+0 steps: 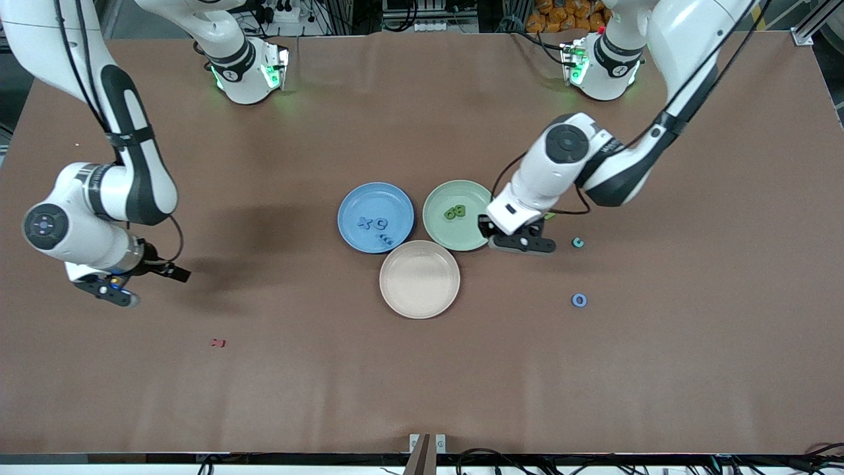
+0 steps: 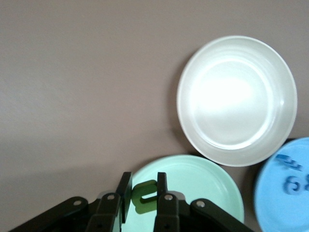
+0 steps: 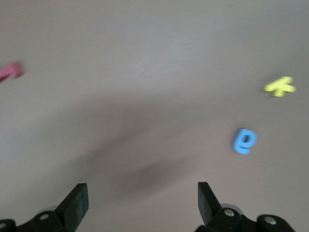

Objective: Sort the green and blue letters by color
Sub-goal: 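Drop the green n on the green plate while the right reaches g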

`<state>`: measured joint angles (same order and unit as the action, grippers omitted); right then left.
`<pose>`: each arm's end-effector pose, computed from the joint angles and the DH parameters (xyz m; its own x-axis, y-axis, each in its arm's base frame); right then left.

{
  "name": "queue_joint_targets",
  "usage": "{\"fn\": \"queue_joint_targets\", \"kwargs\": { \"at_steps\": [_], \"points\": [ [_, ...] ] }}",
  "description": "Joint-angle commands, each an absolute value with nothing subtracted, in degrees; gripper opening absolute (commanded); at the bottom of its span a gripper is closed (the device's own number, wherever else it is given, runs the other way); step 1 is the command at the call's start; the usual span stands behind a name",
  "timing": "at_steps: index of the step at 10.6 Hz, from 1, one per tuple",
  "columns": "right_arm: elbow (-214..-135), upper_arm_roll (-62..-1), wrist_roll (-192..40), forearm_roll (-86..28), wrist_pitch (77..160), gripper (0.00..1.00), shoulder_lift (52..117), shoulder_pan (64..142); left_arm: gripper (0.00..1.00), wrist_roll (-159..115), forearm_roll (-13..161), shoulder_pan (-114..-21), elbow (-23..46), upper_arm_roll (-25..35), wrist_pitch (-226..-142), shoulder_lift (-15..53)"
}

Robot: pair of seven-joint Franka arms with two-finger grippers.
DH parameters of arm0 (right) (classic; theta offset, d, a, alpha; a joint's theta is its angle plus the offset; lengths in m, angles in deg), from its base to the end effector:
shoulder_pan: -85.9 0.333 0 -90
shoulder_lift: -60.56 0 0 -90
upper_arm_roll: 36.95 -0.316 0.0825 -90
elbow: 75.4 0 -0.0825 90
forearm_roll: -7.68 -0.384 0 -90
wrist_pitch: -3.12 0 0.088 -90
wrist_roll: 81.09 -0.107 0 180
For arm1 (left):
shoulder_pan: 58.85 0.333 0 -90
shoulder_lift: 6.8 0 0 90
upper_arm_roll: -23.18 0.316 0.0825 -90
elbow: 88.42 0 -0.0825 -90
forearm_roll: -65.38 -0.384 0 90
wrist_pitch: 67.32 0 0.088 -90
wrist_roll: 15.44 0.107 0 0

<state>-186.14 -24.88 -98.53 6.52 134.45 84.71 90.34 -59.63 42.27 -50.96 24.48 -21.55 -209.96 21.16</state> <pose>0.6119 -0.0760 0.2681 0.9057 -0.4229 -0.0288 -0.4194 -0.9039 0.0836 0.5178 -0.3543 0.3050 0.9898 -0.0688 0.1249 -0.0897 -0.9813 0.1703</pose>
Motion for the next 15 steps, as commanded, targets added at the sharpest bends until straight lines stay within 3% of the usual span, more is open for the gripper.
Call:
{"fn": "queue_joint_targets", "kwargs": {
  "at_steps": [1, 3, 5, 9, 10, 11, 12, 15],
  "points": [
    [-187.2, -22.5, -111.3, 6.4, 136.1, 1.00, 83.7, 89.0, 0.00, -70.9, 42.0, -58.4, 23.0, -21.2, -207.7, 21.3],
    [-189.5, -21.7, -114.7, 6.1, 139.6, 1.00, 83.9, 87.0, 0.00, -74.9, 41.3, -60.9, 21.8, -21.0, -207.8, 23.4],
    [-196.4, -21.4, -113.5, 4.5, 151.9, 1.00, 84.3, 85.4, 0.00, -75.0, 41.1, -62.2, 22.1, -20.4, -207.7, 24.4],
    [-198.4, -21.6, -109.1, 4.4, 153.0, 1.00, 84.2, 82.0, 0.00, -80.6, 41.0, -61.6, 28.0, -19.7, -202.2, 24.4],
    [-198.4, -21.7, -108.1, 4.3, 153.0, 1.00, 84.4, 81.3, 0.07, -83.6, 41.0, -61.8, 28.2, -19.7, -200.0, 24.4],
    [-198.4, -21.7, -107.6, 3.4, 153.0, 1.00, 84.7, 81.2, 0.90, -83.9, 41.0, -61.7, 28.0, -19.7, -197.5, 24.1],
    [-198.4, -21.8, -107.0, 2.7, 153.3, 1.00, 85.3, 80.6, 1.00, -83.6, 41.0, -60.9, 27.3, -19.8, -195.5, 24.0],
    [-198.2, -22.9, -105.8, 0.4, 157.5, 1.00, 88.5, 80.6, 1.00, -79.9, 41.0, -58.0, 26.1, -19.3, -194.7, 21.2]
  ]
}}
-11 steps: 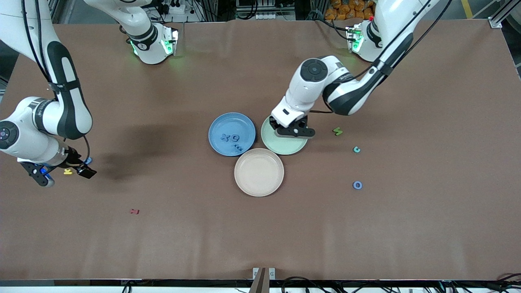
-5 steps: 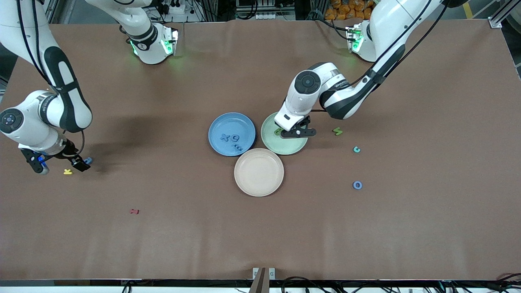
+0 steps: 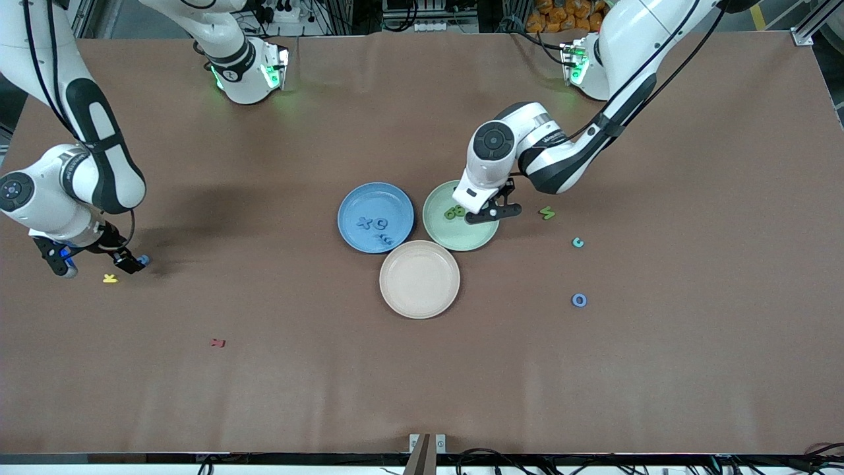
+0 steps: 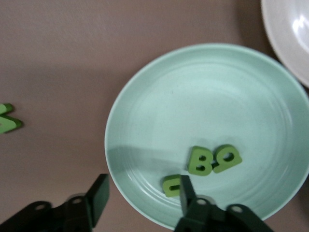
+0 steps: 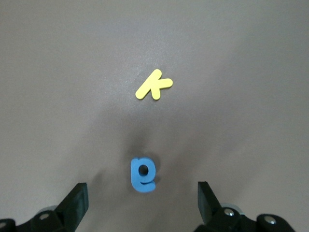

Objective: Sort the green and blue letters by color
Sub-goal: 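Drop the green n on the green plate while the right reaches g, then grasp the blue g with the right gripper while the left reaches z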

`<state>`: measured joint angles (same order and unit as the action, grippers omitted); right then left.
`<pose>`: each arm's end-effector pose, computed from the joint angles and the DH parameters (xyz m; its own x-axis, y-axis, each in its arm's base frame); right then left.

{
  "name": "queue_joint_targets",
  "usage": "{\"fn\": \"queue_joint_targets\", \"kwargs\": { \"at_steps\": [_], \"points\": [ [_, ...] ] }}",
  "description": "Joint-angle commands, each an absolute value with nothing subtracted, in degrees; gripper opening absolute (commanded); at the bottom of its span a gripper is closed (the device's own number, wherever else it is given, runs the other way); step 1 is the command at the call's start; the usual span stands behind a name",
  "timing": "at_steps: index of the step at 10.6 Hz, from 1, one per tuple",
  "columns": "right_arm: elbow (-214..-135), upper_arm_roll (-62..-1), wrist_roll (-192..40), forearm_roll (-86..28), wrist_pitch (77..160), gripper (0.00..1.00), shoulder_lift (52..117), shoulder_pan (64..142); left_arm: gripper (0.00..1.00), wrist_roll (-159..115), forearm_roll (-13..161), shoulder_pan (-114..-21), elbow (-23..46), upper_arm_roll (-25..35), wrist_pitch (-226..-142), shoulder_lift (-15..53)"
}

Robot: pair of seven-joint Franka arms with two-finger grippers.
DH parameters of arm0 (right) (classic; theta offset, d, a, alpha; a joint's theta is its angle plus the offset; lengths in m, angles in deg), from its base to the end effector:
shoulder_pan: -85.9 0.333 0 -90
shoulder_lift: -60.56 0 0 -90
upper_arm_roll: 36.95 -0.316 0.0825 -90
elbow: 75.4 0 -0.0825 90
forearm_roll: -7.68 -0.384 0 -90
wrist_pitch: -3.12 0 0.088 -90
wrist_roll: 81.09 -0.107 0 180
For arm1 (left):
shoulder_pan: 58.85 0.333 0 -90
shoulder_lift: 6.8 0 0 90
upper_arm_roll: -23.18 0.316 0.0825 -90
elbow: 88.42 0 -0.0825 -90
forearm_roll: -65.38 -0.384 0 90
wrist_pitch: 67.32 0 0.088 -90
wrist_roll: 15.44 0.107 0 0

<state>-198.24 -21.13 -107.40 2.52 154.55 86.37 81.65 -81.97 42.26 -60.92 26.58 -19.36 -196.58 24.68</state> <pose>0.5414 -0.2006 0.2037 0.6529 -0.7515 0.0945 -0.7565 -0.6532 0.0321 0.4327 -0.3988 0.2334 0.9805 0.1552 -0.1203 0.1484 -0.9869 -0.0635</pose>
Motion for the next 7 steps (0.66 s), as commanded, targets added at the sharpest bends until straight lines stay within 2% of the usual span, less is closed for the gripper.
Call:
{"fn": "queue_joint_targets", "kwargs": {
  "at_steps": [1, 3, 4, 5, 6, 7],
  "points": [
    [-198.1, -23.0, -105.1, 0.4, 157.5, 1.00, 88.9, 80.5, 1.00, -72.7, 41.0, -53.4, 26.3, -20.0, -193.4, 18.6],
    [-198.0, -23.0, -104.2, 0.4, 158.4, 1.00, 89.9, 80.5, 1.00, -62.1, 41.3, -48.4, 27.2, -21.0, -190.3, 14.3],
    [-198.0, -23.0, -101.7, 0.3, 158.3, 0.77, 89.9, 80.4, 1.00, -61.5, 41.3, -46.2, 29.8, -21.1, -190.4, 14.1],
    [-197.9, -23.0, -100.3, 0.3, 158.3, 0.60, 89.9, 79.6, 1.00, -61.6, 41.3, -43.9, 32.0, -22.1, -191.3, 14.0],
    [-197.9, -23.0, -99.8, 0.3, 158.4, 0.50, 90.0, 79.3, 1.00, -61.6, 41.6, -40.2, 33.4, -23.6, -191.6, 13.9],
    [-197.9, -23.0, -99.1, 0.3, 158.3, 0.36, 90.0, 79.2, 1.00, -61.8, 41.9, -36.5, 35.5, -25.5, -194.0, 14.2]
  ]
}}
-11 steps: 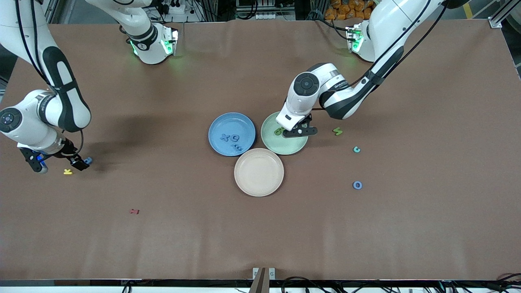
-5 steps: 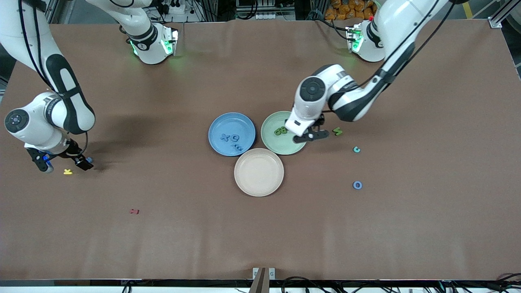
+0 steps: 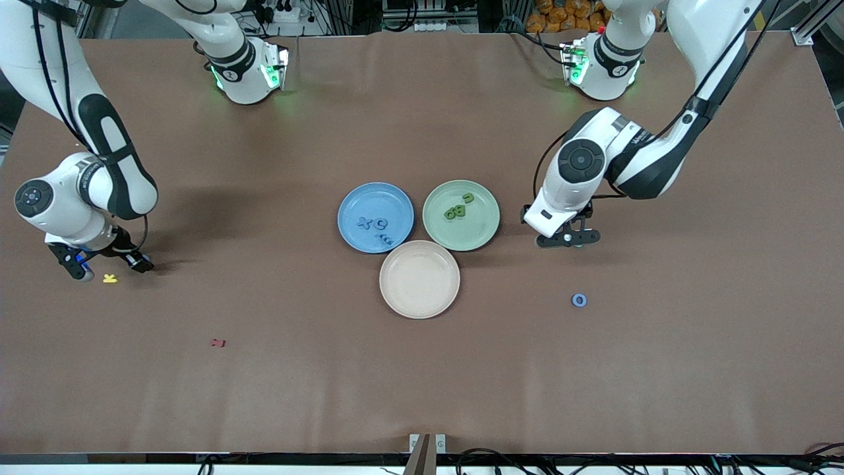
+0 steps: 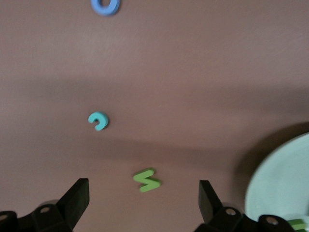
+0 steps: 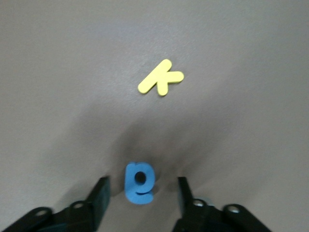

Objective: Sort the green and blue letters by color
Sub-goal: 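Grasp the blue g with the right gripper while the left reaches z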

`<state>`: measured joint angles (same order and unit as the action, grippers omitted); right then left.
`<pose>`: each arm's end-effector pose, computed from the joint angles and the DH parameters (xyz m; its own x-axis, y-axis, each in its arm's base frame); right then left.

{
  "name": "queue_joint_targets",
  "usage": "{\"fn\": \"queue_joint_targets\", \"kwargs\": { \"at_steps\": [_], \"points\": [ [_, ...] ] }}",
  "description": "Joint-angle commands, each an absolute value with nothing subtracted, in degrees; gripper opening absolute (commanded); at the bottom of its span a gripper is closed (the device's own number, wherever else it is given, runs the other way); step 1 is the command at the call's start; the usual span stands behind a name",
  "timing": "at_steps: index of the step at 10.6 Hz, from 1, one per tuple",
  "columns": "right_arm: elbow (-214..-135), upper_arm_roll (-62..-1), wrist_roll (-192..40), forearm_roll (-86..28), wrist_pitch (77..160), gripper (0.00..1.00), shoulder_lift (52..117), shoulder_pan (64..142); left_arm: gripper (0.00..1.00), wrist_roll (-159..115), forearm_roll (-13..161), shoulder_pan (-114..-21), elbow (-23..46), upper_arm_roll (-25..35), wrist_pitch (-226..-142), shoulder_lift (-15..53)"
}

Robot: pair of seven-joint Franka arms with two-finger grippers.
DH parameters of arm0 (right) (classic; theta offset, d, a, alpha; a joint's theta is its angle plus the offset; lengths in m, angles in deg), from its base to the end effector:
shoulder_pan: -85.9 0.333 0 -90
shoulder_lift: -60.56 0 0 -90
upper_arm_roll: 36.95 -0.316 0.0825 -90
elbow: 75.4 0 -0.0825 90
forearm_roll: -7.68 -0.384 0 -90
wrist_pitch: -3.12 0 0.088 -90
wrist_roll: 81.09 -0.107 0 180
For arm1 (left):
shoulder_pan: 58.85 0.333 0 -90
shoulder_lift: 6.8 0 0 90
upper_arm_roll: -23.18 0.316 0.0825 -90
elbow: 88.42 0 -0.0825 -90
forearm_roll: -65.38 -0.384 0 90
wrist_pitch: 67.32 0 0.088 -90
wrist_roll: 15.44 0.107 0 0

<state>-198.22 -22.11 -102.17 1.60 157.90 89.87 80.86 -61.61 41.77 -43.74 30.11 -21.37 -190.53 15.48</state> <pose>0.5385 -0.2004 0.1743 0.7138 -0.6943 0.0917 -0.6995 -0.7133 0.0442 0.5038 -0.2568 0.2785 0.9942 0.0534 -0.0937 0.0398 -0.9892 -0.1412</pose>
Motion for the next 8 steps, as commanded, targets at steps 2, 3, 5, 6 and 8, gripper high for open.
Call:
{"fn": "queue_joint_targets", "kwargs": {
  "at_steps": [2, 3, 5, 6, 8],
  "points": [
    [-197.8, -23.0, -98.1, 0.3, 158.4, 0.22, 90.2, 79.0, 0.93, -63.0, 42.2, -32.8, 40.7, -26.7, -201.6, 15.3],
    [-197.7, -23.0, -97.5, 0.3, 158.3, 0.13, 90.3, 79.0, 0.90, -65.9, 42.6, -32.4, 40.8, -26.7, -201.7, 16.6],
    [-195.8, -24.9, -97.0, 0.5, 156.5, 0.08, 89.7, 79.3, 0.89, -73.8, 42.9, -32.7, 40.9, -26.7, -202.3, 19.1],
    [-192.9, -26.4, -96.6, 0.6, 150.0, 0.05, 88.6, 79.4, 0.89, -78.0, 42.9, -32.8, 41.0, -26.7, -202.7, 20.4],
    [-188.7, -28.0, -92.7, 0.8, 138.5, 0.02, 86.7, 82.3, 0.89, -80.6, 42.9, -32.6, 44.4, -26.6, -208.4, 21.8]
  ]
}}
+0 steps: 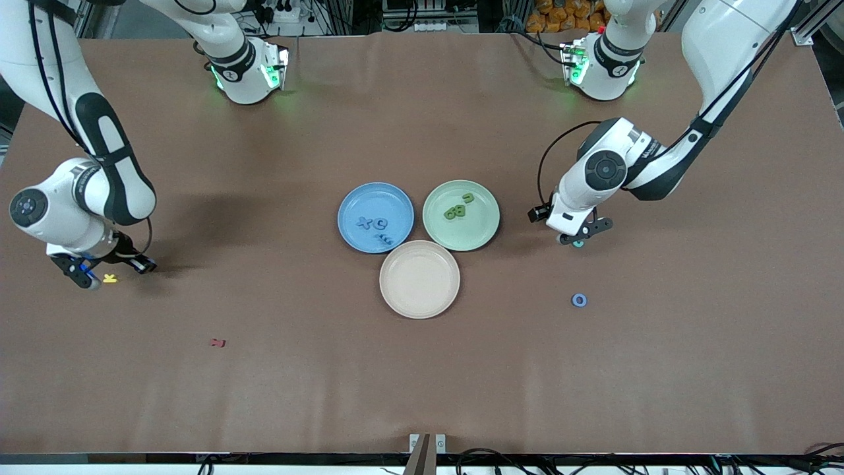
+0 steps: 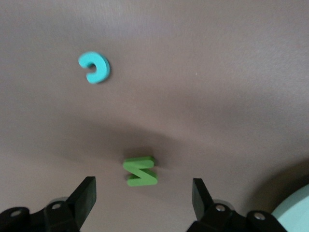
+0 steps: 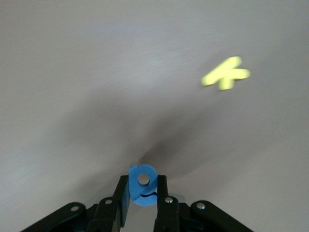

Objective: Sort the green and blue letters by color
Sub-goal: 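Grasp the blue g with the right gripper while the left reaches z, then drop the g on the blue plate while the left gripper grasps z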

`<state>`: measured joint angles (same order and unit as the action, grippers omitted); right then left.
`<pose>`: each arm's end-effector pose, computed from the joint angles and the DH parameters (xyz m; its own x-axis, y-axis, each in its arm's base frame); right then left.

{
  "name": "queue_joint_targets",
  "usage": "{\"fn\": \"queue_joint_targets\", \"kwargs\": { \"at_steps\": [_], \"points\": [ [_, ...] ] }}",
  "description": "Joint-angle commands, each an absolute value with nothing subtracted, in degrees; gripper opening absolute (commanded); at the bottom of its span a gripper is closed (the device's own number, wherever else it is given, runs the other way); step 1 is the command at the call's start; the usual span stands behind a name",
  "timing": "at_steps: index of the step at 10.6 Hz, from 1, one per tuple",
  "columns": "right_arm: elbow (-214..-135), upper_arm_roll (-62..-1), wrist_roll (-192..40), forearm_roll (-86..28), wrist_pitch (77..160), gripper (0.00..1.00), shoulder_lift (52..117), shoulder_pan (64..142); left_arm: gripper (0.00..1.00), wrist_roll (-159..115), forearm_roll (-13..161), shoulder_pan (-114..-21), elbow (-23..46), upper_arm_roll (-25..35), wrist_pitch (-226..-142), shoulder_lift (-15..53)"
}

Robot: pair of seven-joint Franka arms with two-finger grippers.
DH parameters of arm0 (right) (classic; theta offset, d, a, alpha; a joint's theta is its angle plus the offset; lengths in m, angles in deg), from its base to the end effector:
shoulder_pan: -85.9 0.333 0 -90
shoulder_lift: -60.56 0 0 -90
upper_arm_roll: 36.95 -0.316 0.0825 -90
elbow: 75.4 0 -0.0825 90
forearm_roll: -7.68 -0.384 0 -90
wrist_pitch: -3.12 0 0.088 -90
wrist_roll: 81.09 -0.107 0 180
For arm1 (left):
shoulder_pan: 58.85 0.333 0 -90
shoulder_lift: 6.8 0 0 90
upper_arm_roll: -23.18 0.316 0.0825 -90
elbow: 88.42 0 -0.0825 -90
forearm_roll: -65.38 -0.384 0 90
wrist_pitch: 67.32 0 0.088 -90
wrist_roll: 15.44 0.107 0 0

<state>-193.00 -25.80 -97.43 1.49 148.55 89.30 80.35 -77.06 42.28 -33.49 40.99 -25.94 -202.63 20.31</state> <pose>0.5682 -0.1709 0.1936 0.8006 -0.5992 0.0069 -0.5991 -0.8000 0.0316 0.4691 -0.2181 0.2080 0.9169 0.3601 -0.1721 0.3545 -0.9329 -0.0633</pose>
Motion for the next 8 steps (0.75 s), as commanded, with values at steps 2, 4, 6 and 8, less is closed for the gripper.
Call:
{"fn": "queue_joint_targets", "kwargs": {
  "at_steps": [2, 4, 6, 8],
  "points": [
    [-188.8, -28.1, -91.3, 0.8, 138.0, 0.00, 85.8, 87.3, 0.89, -80.7, 42.7, -32.0, 46.3, -26.1, -211.0, 21.8],
    [-188.8, -31.5, -91.6, 0.8, 137.9, 0.00, 85.8, 93.2, 0.86, -80.6, 42.1, -32.0, 46.2, -26.0, -211.0, 21.9],
    [-188.2, -34.0, -92.1, 0.7, 138.2, 0.00, 85.9, 100.4, 0.86, -80.3, 39.7, -32.1, 45.8, -24.0, -212.1, 23.2],
    [-188.3, -36.6, -92.2, 0.6, 137.9, 0.00, 85.9, 104.6, 0.79, -80.3, 37.9, -32.1, 45.8, -23.1, -212.5, 23.9]
  ]
}}
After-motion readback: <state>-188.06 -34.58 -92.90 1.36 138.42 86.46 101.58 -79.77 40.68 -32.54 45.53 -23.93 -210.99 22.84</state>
